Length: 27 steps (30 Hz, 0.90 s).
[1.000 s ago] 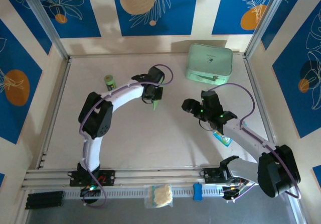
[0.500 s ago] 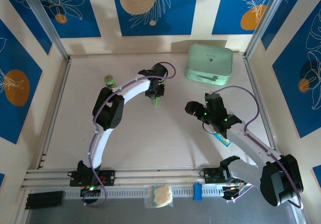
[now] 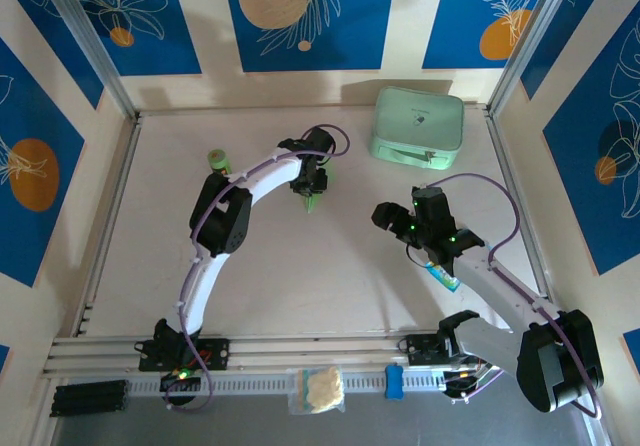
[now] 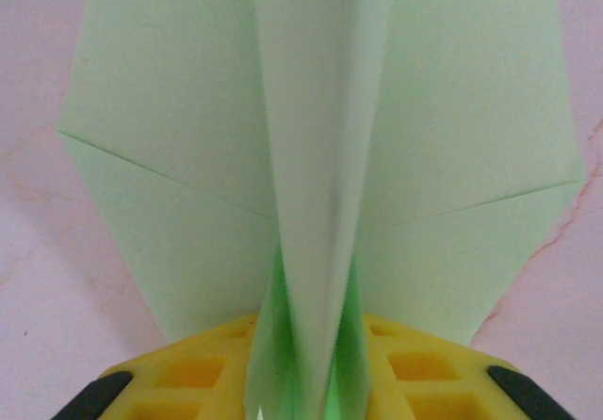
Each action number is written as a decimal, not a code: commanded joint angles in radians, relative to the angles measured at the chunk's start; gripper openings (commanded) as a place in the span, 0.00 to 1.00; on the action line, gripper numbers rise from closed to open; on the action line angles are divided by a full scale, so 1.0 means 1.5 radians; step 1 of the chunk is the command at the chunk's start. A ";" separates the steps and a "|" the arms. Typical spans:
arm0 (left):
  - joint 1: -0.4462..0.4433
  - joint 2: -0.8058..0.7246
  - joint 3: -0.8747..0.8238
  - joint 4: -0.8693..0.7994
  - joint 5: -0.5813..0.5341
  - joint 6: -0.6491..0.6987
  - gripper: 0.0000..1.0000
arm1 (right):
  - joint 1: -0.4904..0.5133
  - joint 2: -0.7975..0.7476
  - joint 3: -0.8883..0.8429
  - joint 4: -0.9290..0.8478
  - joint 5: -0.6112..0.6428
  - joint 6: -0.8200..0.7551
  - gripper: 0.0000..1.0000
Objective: Fold a paper plane with a square sheet of paper (pick it up from the middle)
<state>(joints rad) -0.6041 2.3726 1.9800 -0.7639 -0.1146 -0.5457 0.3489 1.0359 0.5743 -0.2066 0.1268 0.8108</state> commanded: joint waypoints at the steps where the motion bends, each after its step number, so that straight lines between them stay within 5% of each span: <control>1: 0.006 0.023 0.020 -0.029 -0.018 -0.011 0.33 | -0.004 -0.006 -0.008 -0.003 -0.017 -0.006 0.77; 12: 0.012 0.040 0.021 -0.034 -0.047 -0.046 0.47 | -0.005 0.001 -0.009 -0.004 -0.019 -0.006 0.77; 27: 0.027 0.082 0.086 -0.049 -0.035 -0.055 0.50 | -0.005 0.016 -0.001 -0.008 -0.021 -0.007 0.77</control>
<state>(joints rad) -0.5808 2.4409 2.0922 -0.7868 -0.1665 -0.6060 0.3454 1.0515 0.5735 -0.2070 0.1196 0.8104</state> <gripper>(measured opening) 0.496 0.770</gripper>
